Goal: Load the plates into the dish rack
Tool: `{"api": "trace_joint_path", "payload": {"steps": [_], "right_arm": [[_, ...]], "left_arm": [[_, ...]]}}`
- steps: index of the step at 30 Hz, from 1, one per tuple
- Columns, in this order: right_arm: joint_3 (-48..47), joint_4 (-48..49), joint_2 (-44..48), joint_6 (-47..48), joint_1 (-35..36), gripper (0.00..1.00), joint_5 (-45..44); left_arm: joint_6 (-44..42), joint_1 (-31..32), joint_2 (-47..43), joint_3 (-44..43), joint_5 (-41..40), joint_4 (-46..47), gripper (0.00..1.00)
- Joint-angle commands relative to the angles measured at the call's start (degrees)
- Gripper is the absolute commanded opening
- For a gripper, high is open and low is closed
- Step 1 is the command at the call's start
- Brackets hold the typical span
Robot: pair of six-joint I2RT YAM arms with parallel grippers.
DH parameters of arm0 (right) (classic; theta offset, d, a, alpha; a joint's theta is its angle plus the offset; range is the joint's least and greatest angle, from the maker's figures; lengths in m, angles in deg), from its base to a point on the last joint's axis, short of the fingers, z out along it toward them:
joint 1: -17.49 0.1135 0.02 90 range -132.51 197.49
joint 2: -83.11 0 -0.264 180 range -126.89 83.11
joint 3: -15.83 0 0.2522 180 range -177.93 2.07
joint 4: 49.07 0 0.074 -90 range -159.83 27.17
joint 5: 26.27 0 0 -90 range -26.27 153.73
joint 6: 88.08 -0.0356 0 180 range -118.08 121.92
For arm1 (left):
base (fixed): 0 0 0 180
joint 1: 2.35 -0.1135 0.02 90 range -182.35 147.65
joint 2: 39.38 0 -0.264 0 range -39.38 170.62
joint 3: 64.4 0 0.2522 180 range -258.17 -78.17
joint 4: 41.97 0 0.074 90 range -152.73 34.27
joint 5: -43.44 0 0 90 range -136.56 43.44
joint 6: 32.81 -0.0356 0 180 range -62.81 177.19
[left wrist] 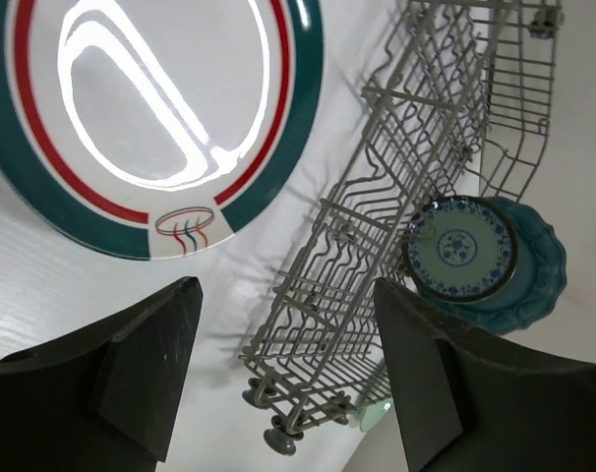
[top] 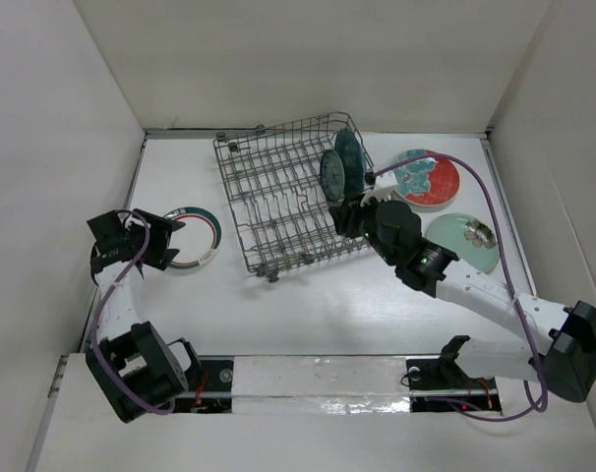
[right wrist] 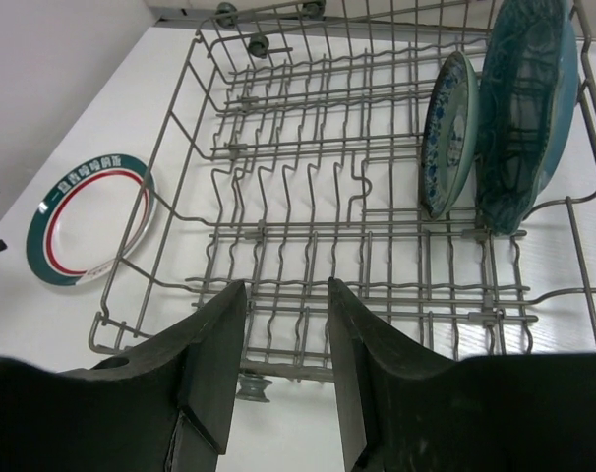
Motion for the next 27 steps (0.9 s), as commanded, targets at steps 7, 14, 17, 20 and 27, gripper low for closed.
{"api": "trace_joint_path", "payload": {"steps": [7, 14, 17, 20, 27], "right_arm": [[-0.34, 3.48, -0.5, -0.76, -0.07, 0.45, 2.5], [-0.17, 3.21, 0.29, -0.93, -0.6, 0.45, 2.58], [-0.43, 2.95, -0.06, -1.02, -0.6, 0.45, 2.76], [-0.96, 2.25, -0.58, -1.11, -0.6, 0.45, 3.28], [-0.26, 2.51, 0.99, -1.37, -1.13, 0.45, 3.64]], "left_arm": [[1.97, -1.6, 8.82, -2.25, 0.83, -4.79, 0.63], [3.82, -1.6, 11.99, -3.31, 0.83, -8.75, 0.53], [2.33, -1.6, 10.77, -3.83, 0.83, -10.33, 0.53], [0.74, -0.9, 9.01, -3.4, 0.83, -11.48, 0.53], [2.59, 0.33, 12.69, -3.66, 0.83, -13.06, 0.55]]}}
